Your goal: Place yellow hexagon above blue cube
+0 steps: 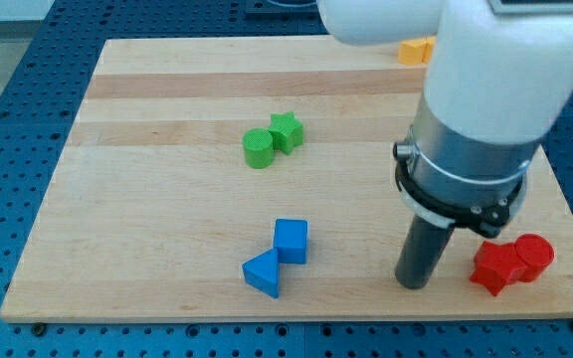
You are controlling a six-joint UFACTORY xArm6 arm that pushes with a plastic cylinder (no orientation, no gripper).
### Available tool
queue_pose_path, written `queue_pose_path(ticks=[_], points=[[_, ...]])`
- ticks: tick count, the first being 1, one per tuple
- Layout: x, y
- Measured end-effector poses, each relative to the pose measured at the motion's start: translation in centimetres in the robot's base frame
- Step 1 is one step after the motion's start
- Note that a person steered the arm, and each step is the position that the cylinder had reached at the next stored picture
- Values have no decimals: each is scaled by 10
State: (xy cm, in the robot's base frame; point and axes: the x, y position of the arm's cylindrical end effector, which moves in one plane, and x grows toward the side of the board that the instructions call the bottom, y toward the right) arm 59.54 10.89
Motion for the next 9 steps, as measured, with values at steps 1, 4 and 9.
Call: queue_pose_path(ticks=[1, 4, 9], points=[[-43, 35], [-296, 210], [-404, 131]])
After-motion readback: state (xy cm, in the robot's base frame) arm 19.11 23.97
